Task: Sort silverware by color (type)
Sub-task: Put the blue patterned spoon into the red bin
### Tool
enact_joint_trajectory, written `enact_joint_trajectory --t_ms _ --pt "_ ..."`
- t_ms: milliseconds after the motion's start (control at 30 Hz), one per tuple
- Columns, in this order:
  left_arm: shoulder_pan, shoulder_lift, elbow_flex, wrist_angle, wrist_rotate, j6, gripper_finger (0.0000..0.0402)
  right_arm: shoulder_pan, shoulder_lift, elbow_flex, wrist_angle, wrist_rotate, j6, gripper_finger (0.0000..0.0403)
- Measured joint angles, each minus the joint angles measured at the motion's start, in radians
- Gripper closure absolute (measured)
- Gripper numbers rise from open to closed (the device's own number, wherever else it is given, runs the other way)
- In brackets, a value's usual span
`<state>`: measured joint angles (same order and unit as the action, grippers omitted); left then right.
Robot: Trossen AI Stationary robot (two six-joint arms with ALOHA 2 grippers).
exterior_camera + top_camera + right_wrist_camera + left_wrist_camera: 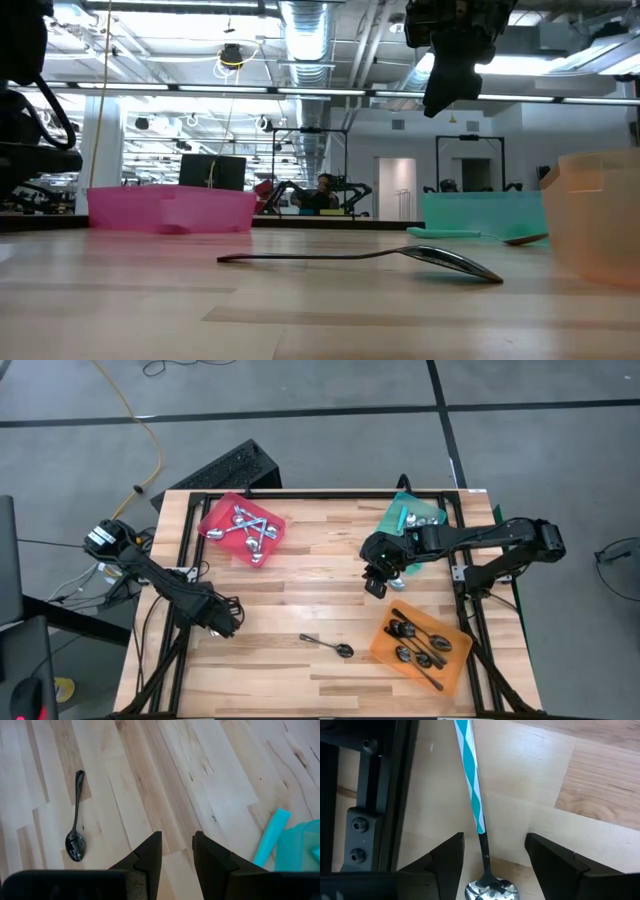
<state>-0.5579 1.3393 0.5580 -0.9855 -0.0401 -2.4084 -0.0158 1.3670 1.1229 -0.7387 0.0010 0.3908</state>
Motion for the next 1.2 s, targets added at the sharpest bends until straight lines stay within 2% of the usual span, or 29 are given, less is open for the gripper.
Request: enact_joint_trajectory --t_ms 167,267,567,733,1200 --pt "0.002 0.002 -0.011 0.001 -0.001 0.012 0.0196 0.000 0.000 0.000 0.000 0.000 0.000 0.0271" --pt "0.002 0.002 -0.013 0.004 0.001 0.014 0.0210 0.000 0.000 0.000 0.000 0.000 0.000 0.0271" --pt "0.003 0.003 -0.015 0.019 -0.035 0.031 0.0341 0.000 0.000 0.000 0.031 0.000 0.001 0.0271" --pt "0.003 0.004 -0.017 0.014 -0.044 0.040 0.0389 0.000 0.000 0.000 0.030 0.000 0.002 0.0271" --pt "0.002 0.010 0.018 0.044 -0.100 0.154 0.0401 0.000 0.000 0.000 0.042 0.000 -0.004 0.0271"
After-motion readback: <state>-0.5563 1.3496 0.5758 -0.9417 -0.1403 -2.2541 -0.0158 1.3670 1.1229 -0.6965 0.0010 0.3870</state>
